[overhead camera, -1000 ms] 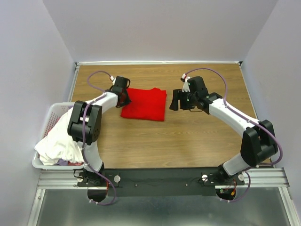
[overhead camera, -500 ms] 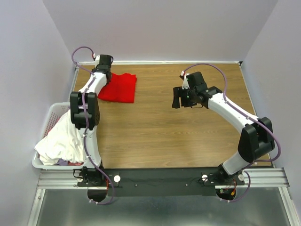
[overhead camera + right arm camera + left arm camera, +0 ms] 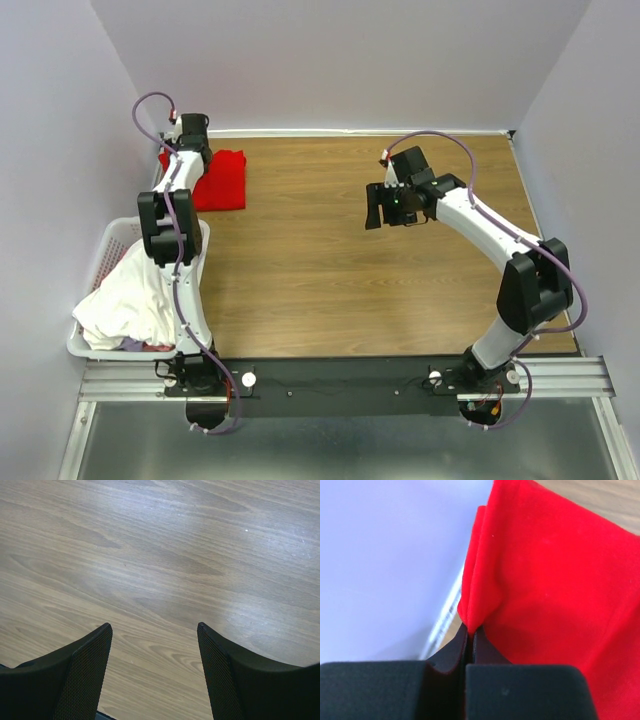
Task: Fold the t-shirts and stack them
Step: Neatly place the folded tshirt to the corner, then reset both grippers
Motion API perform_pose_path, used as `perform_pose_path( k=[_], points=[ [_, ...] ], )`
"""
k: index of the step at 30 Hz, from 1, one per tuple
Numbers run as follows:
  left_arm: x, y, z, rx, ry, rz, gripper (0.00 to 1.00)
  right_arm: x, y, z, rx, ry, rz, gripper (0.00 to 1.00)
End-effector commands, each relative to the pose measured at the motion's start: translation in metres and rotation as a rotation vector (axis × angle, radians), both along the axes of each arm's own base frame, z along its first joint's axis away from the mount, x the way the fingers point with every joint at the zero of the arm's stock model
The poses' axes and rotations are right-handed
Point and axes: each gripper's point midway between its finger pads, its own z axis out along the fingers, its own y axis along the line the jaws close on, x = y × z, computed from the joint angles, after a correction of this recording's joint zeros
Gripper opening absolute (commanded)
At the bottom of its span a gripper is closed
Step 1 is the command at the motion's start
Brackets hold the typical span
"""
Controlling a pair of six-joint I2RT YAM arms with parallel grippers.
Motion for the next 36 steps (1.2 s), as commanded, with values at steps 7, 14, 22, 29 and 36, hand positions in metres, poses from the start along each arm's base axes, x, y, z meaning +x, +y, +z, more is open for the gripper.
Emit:
perform_pose_path(
  k=[7,14,22,29,36],
  points=[
    [0.018,0.040,0.040,0.130,-0.061,0.050,0.01,0.000,0.002,-0.002,0.004,0.066,-0.035,0.76],
    [0.022,0.046,0.046,0.162,-0.064,0.072,0.29,-0.002,0.001,-0.002,0.007,0.075,-0.043,0.75],
    [0.021,0.032,0.083,0.088,-0.195,0.057,0.83,0.000,-0.003,0.010,0.006,0.037,-0.055,0.75],
    [0.025,-0.035,0.137,-0.046,-0.341,-0.089,0.84,0.011,-0.017,0.031,-0.037,-0.052,-0.134,0.76],
    [-0.007,-0.230,0.164,-0.354,-0.411,-0.487,0.84,0.023,-0.073,0.071,-0.169,-0.230,-0.352,0.81]
  ],
)
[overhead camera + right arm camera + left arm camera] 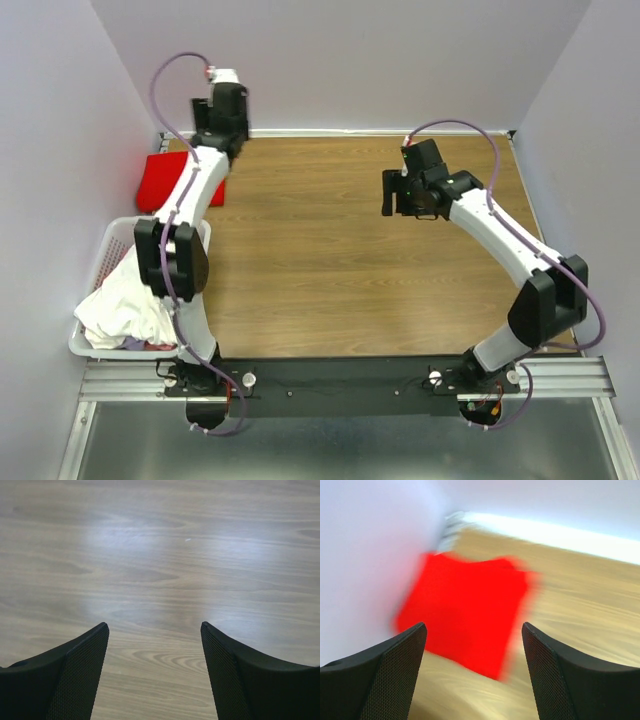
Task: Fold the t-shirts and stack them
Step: Reset both grippers
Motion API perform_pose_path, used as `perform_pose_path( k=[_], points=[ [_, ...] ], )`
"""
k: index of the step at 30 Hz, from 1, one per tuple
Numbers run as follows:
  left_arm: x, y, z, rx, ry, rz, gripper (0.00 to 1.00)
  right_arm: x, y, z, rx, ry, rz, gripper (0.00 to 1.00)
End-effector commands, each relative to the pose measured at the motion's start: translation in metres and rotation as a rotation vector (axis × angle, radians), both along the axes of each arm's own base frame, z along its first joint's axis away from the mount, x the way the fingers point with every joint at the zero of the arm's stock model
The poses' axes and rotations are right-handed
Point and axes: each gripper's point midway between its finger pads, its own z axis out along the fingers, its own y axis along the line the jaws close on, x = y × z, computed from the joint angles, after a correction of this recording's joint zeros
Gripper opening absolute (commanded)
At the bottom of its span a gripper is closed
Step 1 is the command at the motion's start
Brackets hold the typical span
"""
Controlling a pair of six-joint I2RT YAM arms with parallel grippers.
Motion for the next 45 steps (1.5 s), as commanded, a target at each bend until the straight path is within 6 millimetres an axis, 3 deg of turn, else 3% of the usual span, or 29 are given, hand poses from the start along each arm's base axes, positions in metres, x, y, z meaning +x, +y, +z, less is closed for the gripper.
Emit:
perform_pose_path(
  k=[1,2,3,4,5,8,9,10,13,15,16,19,22,23,26,29,34,45],
  points=[
    [-0.030,-0.124,0.034,-0.213,-0.093,-0.297,0.84,0.011,-0.051,0.047,-0.103,-0.161,-0.196,0.82],
    [-0.045,-0.165,0.035,-0.235,-0.090,-0.381,0.84,0.010,-0.059,0.053,-0.118,-0.181,-0.217,0.85],
    [-0.059,-0.181,0.025,-0.246,-0.064,-0.415,0.84,0.010,-0.071,0.059,-0.147,-0.209,-0.256,0.87],
    [-0.076,-0.196,0.040,-0.272,-0.093,-0.447,0.84,0.008,-0.078,0.065,-0.159,-0.229,-0.278,0.88],
    [-0.091,-0.218,0.042,-0.289,-0.091,-0.493,0.84,0.004,-0.089,0.079,-0.160,-0.270,-0.311,0.90],
    [-0.135,-0.231,0.058,-0.374,-0.122,-0.522,0.84,-0.009,-0.116,0.114,-0.191,-0.376,-0.403,0.98],
    [-0.149,-0.235,0.050,-0.385,-0.107,-0.527,0.85,-0.013,-0.127,0.124,-0.213,-0.410,-0.438,1.00],
    [-0.166,-0.228,0.074,-0.422,-0.168,-0.527,0.84,-0.018,-0.132,0.134,-0.214,-0.438,-0.457,1.00],
    [-0.199,-0.204,0.103,-0.433,-0.262,-0.507,0.85,-0.041,-0.154,0.168,-0.211,-0.541,-0.531,1.00],
    [-0.214,-0.182,0.118,-0.408,-0.323,-0.459,0.85,-0.053,-0.165,0.179,-0.209,-0.583,-0.568,1.00],
    [-0.230,-0.165,0.134,-0.408,-0.380,-0.437,0.85,-0.067,-0.175,0.197,-0.183,-0.648,-0.605,1.00],
    [-0.261,-0.117,0.163,-0.375,-0.514,-0.316,0.86,-0.093,-0.192,0.221,-0.144,-0.758,-0.649,1.00],
    [-0.285,-0.081,0.183,-0.355,-0.621,-0.218,0.89,-0.113,-0.205,0.242,-0.103,-0.872,-0.683,1.00],
    [-0.301,-0.066,0.195,-0.366,-0.681,-0.199,0.89,-0.128,-0.213,0.246,-0.091,-0.916,-0.691,1.00],
    [-0.327,-0.044,0.213,-0.369,-0.797,-0.186,0.91,-0.146,-0.216,0.265,-0.043,-1.024,-0.655,1.00],
    [-0.345,-0.029,0.225,-0.393,-0.884,-0.164,0.92,-0.153,-0.212,0.277,-0.010,-1.082,-0.601,1.00],
    [-0.357,-0.017,0.230,-0.427,-0.937,-0.126,0.93,-0.155,-0.212,0.279,0.010,-1.091,-0.613,1.00],
    [-0.358,-0.013,0.229,-0.423,-0.975,-0.111,0.93,-0.156,-0.215,0.269,-0.003,-1.091,-0.622,1.00]
  ],
)
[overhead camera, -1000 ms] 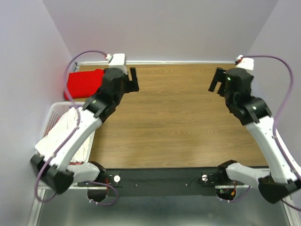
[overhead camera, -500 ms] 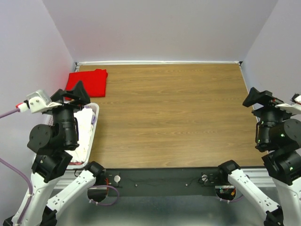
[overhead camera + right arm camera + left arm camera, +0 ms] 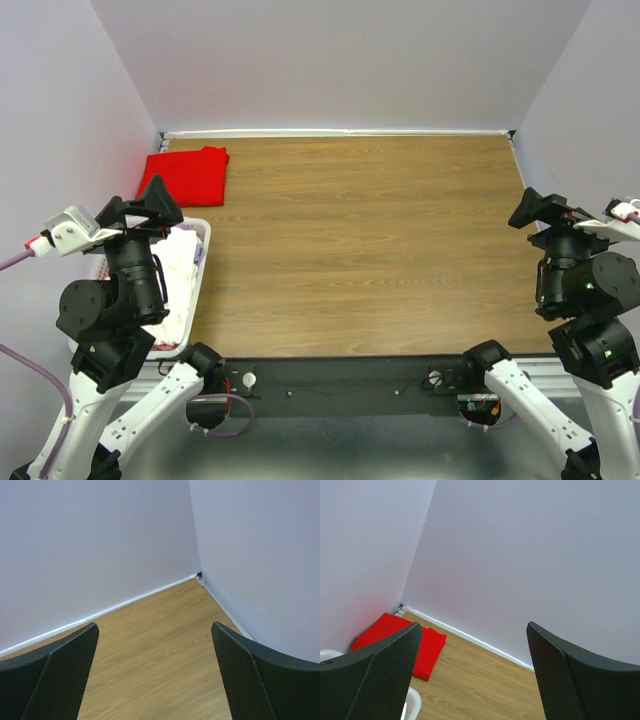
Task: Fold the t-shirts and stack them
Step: Reset both grippers
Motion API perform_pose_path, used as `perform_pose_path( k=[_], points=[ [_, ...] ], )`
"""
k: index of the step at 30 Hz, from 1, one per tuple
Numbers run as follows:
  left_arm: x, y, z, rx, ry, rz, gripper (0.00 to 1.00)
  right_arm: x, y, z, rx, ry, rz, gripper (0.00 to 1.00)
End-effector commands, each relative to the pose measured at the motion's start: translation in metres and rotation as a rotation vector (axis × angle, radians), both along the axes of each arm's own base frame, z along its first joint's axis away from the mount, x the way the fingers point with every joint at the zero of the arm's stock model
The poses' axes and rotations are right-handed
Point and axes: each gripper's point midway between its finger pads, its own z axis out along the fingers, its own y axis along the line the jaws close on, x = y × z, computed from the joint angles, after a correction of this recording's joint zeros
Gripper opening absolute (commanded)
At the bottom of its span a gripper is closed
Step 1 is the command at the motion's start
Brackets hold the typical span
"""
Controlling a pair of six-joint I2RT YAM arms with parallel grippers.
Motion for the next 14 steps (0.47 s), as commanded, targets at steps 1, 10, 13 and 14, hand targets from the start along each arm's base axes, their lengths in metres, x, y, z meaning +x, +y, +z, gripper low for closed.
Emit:
perform_pose_path(
  k=[1,10,13,14],
  points=[
    [0.000,0.003,0.006,-0.016,-0.021,0.023,0.94,-0.001,-0.002,0.005,-0.005,-0.028,-0.005,1.00],
    [0.003,-0.002,0.002,0.000,-0.054,0.007,0.98,0.001,0.001,0.003,0.003,-0.034,0.005,1.00],
    [0.008,-0.006,-0.001,0.023,-0.044,0.004,0.98,0.001,0.001,0.003,0.004,-0.037,0.002,1.00],
    [0.009,-0.007,-0.001,0.028,-0.044,0.001,0.98,0.001,0.000,0.004,0.009,-0.041,-0.002,1.00]
  ],
)
